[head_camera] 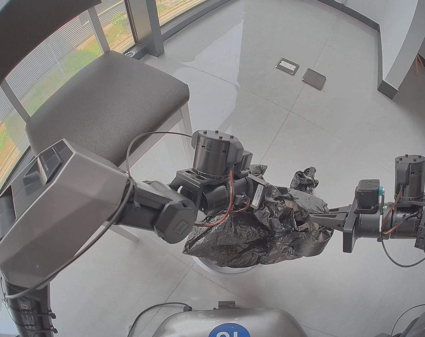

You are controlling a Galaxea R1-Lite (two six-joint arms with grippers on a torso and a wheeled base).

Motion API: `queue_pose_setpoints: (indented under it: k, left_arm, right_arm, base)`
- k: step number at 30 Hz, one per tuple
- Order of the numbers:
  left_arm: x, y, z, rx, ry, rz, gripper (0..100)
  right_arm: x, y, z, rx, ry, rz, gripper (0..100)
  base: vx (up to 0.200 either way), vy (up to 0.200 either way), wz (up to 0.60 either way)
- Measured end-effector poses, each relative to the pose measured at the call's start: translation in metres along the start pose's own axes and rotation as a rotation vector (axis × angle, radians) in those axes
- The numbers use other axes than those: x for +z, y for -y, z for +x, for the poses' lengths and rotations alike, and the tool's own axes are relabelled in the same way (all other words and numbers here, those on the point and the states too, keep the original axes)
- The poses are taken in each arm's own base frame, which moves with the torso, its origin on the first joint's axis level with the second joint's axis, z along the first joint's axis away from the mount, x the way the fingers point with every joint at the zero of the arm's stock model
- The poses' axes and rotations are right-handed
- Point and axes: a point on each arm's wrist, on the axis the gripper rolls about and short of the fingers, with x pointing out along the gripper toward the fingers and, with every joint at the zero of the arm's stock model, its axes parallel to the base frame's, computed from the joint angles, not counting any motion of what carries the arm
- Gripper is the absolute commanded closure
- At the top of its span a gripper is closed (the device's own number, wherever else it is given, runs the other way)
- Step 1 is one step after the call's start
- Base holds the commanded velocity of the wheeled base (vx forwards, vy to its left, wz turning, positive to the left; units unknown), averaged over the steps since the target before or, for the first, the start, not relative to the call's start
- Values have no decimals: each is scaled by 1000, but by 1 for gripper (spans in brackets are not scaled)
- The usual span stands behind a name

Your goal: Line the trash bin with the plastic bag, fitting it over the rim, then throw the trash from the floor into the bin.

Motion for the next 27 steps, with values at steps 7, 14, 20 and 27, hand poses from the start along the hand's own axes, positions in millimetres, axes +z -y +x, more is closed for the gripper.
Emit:
queue_pose_setpoints:
  k: [7, 14, 20, 27]
  left_arm:
    - [-1, -1, 0, 2, -6, -2, 100]
    - [1, -1, -3, 7, -4, -12, 100]
    - [1, 0, -4, 14, -11, -14, 100]
    - [0, -2, -4, 17, -12, -22, 100]
  right_arm:
    - [-4, -3, -3, 2, -8, 3, 100]
    - [-8, -3, -3, 0, -26, 13, 100]
    - [-9, -3, -3, -2, -30, 14, 100]
    - [-9, -3, -3, -2, -32, 15, 100]
  base:
    - [0, 0, 0]
    - [0, 0, 0]
    - [0, 0, 0]
    - [0, 0, 0]
